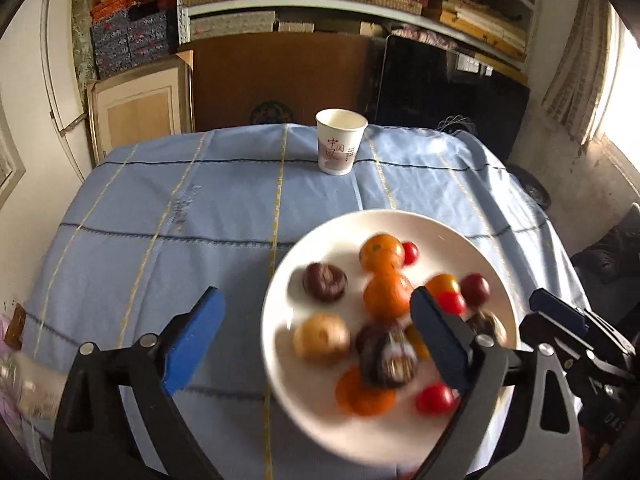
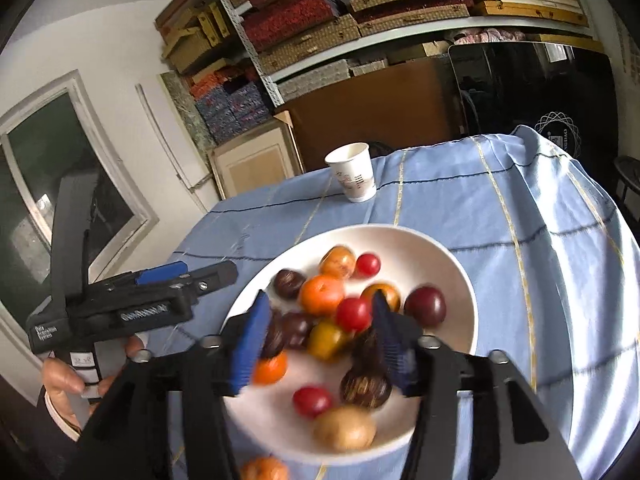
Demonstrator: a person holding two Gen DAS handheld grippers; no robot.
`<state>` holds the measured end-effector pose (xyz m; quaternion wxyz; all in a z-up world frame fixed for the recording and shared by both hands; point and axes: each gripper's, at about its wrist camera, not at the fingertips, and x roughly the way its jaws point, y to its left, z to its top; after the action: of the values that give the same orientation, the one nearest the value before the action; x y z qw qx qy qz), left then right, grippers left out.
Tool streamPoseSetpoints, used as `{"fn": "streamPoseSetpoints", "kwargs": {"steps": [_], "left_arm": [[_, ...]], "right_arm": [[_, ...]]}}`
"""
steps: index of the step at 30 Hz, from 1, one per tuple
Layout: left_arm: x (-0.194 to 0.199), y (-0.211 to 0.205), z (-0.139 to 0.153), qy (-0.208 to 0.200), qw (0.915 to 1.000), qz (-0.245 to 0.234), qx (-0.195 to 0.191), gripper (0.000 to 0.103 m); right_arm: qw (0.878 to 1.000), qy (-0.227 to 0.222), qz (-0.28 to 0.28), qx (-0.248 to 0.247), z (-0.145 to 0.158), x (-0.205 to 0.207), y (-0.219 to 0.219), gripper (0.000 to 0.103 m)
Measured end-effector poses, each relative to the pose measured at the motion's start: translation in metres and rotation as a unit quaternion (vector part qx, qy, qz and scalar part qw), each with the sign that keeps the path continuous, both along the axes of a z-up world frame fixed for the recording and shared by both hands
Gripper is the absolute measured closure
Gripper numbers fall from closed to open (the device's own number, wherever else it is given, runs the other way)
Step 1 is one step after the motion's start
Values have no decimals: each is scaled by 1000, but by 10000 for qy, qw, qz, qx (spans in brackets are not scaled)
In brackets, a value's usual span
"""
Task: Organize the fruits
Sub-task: 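Grasp the orange striped fruit with the right tool while the left tool grasps a red tomato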
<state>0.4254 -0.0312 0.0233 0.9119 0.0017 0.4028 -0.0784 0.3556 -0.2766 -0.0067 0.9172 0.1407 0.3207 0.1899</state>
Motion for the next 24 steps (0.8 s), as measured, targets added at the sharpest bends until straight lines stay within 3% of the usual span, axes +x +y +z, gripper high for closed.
{"fn": "streamPoseSetpoints", "kwargs": {"steps": [3,5,10,14,19,24], "left_arm": [[-36,13,2,-120,9998,126,53,5],[-64,25,-3,-220,9995,229,17,5],[-112,49,-36,-405,9974,538,255,5],[-127,60,-67,-131,9953,612,745,5],[-138,73,-71,-26,9955,764,556,5],[-142,76,-68,-38,9946,818,638,5]], "right_arm": [[9997,-67,140,-180,-4,-33,7,44],[9994,-39,245,-235,-11,-54,14,38],[9961,123,564,-674,-34,-88,45,38],[9883,256,719,-1321,-55,-98,73,38],[9834,275,818,-1598,-65,-99,86,38],[9838,469,750,-1562,-72,-88,87,38]]}}
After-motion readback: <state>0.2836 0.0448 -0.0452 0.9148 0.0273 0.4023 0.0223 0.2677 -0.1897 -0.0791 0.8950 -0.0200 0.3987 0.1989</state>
